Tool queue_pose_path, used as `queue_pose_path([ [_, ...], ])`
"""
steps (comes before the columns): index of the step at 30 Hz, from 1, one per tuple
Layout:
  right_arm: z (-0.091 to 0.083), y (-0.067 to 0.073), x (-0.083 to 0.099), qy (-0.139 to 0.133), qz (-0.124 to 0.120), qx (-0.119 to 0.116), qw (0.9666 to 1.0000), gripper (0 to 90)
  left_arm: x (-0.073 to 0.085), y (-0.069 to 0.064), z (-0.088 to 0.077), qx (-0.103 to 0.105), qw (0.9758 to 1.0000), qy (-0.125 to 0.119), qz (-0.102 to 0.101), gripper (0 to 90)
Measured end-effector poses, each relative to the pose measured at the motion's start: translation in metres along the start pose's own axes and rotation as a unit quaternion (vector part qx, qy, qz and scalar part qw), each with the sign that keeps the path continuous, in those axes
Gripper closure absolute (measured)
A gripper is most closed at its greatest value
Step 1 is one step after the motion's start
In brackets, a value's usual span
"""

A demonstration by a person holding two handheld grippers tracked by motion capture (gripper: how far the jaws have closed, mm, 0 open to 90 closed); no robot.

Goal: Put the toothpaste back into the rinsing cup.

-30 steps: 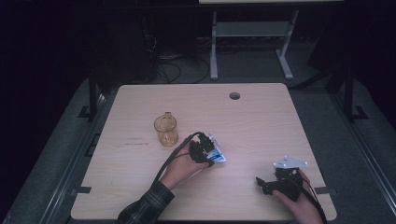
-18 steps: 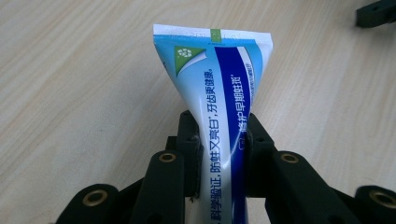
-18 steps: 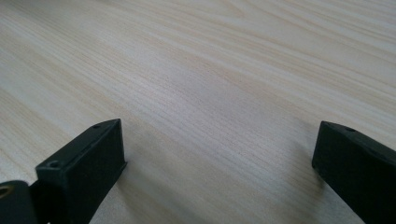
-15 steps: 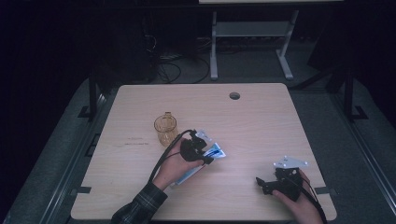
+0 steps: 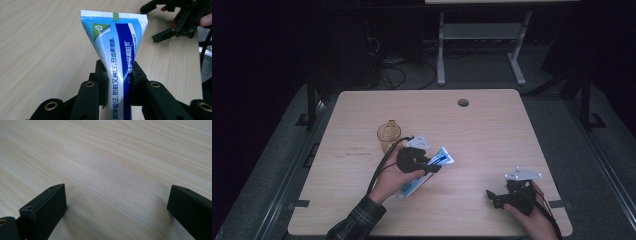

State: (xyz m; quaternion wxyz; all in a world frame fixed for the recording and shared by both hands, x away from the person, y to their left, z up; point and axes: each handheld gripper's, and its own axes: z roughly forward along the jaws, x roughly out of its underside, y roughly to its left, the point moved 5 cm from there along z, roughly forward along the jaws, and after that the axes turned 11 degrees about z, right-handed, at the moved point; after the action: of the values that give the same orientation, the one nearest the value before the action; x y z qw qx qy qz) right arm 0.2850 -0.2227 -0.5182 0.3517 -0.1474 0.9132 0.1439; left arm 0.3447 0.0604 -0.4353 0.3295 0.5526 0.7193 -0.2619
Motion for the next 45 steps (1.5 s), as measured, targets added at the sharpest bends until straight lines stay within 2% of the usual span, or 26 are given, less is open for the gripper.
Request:
queue_pose_path([
  [8, 0.000, 0.000, 0.000, 0.000, 0.000, 0.000, 1.0000, 1.9, -0.004, 0.003, -0.015, 0.008, 0.9989, -0.046, 0.000, 73.5],
  [14, 0.000, 0.000, 0.000, 0.000, 0.001, -0.001, 1.0000, 1.9, -0.009, 0.005, -0.027, 0.005, 0.9978, -0.066, 0.002, 73.4],
  [27, 0.000, 0.000, 0.000, 0.000, 0.001, 0.000, 1.0000, 1.9, -0.022, 0.010, -0.047, 0.003, 0.9933, -0.115, 0.010, 73.3],
  [37, 0.000, 0.000, 0.000, 0.000, 0.001, -0.001, 1.0000, 1.9, -0.030, 0.023, -0.067, -0.009, 0.9914, -0.130, 0.011, 73.2],
  [45, 0.000, 0.000, 0.000, 0.000, 0.001, -0.001, 1.0000, 1.9, -0.039, 0.032, -0.080, -0.019, 0.9907, -0.133, 0.019, 73.2],
])
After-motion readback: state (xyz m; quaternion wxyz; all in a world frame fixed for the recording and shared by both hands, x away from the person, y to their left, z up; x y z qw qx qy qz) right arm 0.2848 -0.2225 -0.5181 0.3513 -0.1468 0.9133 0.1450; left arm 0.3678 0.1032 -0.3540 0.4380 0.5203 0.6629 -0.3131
